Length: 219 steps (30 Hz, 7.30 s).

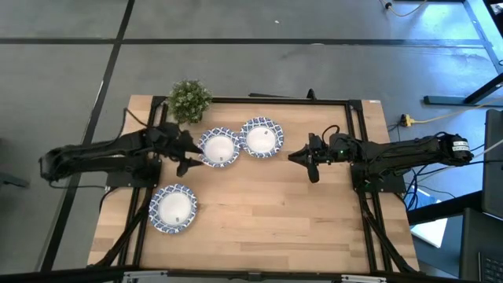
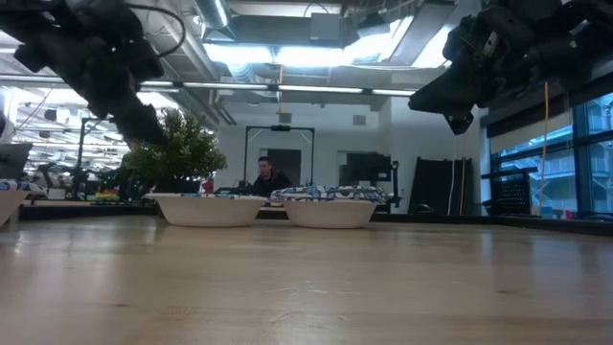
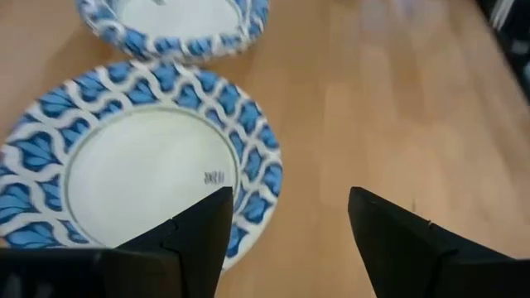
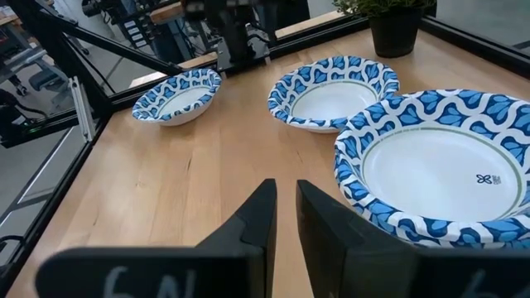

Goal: Nest bowls inside each other
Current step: Stack the white bowl on the other white bowl

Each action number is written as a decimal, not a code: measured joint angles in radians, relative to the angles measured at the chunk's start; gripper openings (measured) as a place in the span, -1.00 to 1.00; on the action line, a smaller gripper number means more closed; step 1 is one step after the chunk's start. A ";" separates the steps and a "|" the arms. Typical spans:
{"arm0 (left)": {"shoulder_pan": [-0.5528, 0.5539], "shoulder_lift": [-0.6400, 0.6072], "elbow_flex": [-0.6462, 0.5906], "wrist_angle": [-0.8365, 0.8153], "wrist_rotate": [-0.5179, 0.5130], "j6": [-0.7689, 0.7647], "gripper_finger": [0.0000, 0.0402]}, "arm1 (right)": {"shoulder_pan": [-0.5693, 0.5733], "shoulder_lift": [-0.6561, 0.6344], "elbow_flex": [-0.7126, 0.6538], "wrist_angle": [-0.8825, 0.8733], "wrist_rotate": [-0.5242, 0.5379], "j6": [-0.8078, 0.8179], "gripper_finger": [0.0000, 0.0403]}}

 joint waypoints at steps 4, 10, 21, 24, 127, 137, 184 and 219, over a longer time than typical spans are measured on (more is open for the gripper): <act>-0.054 0.080 0.000 0.026 -0.056 -0.001 0.16 | 0.000 0.000 0.000 0.000 0.000 0.011 -0.75; -0.098 0.190 0.056 0.012 -0.128 0.019 0.17 | 0.000 0.000 0.000 0.000 0.000 0.020 -0.75; -0.113 0.428 0.218 -0.075 -0.165 0.101 0.17 | 0.000 0.000 0.000 0.000 0.000 0.025 -0.75; -0.127 0.480 0.219 -0.075 -0.164 0.079 0.17 | 0.000 0.000 0.000 0.000 0.000 0.025 -0.75; -0.210 0.709 0.219 0.001 -0.318 -0.035 -0.38 | 0.000 0.000 0.000 -0.043 0.000 -0.007 -0.75; -0.210 0.708 0.219 0.002 -0.320 -0.035 -0.51 | 0.000 0.000 0.000 -0.051 0.000 -0.007 -0.75; -0.150 0.512 0.218 0.097 -0.344 -0.080 -0.57 | 0.000 0.000 0.000 -0.056 0.000 -0.009 -0.75; -0.151 0.520 0.218 0.113 -0.330 -0.230 -0.25 | 0.000 0.000 0.000 -0.056 0.000 -0.009 -0.75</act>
